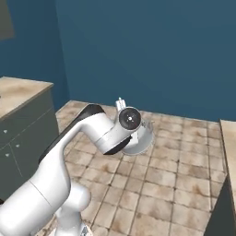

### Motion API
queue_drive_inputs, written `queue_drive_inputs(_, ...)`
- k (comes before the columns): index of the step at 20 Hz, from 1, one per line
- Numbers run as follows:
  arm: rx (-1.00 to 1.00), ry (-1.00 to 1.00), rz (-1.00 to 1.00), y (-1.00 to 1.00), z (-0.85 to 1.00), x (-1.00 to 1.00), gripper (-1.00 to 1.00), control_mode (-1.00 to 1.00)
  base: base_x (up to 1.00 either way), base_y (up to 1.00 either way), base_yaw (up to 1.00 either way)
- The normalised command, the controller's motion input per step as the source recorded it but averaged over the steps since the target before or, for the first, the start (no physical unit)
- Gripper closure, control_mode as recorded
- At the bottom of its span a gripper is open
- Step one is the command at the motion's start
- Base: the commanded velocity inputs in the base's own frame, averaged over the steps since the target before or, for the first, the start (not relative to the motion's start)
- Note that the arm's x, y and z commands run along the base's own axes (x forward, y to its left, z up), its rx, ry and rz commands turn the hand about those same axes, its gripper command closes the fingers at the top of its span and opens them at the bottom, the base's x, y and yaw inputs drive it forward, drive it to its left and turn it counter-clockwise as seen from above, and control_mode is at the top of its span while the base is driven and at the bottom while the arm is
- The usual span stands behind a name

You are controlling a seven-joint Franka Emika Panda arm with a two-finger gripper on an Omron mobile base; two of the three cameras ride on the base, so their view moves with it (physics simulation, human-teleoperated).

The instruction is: The kettle is done boiling. Turn off the stove, then wait for 300 timesteps before moving the kettle to the dining table.

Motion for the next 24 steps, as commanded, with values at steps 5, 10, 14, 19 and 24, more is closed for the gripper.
queue_drive_inputs(5, 0.0, 0.0, 0.0, 0.0, 0.0, 0.0, 1.0, 1.0, 0.65, 0.0, -0.28)
queue_drive_inputs(10, 0.0, 0.0, 0.0, 0.0, 0.0, 0.0, 1.0, 1.0, 0.66, 0.0, -0.28)
queue_drive_inputs(14, 0.0, 0.0, 0.0, 0.0, 0.0, 0.0, 1.0, 1.0, 0.66, 0.04, -0.28)
queue_drive_inputs(19, 0.0, 0.0, 0.0, 0.0, 0.0, 0.0, 1.0, 1.0, 0.5, 0.24, -0.27)
queue_drive_inputs(24, 0.0, 0.0, 0.0, 0.0, 0.0, 0.0, 1.0, 1.0, 0.47, 0.28, -0.3)
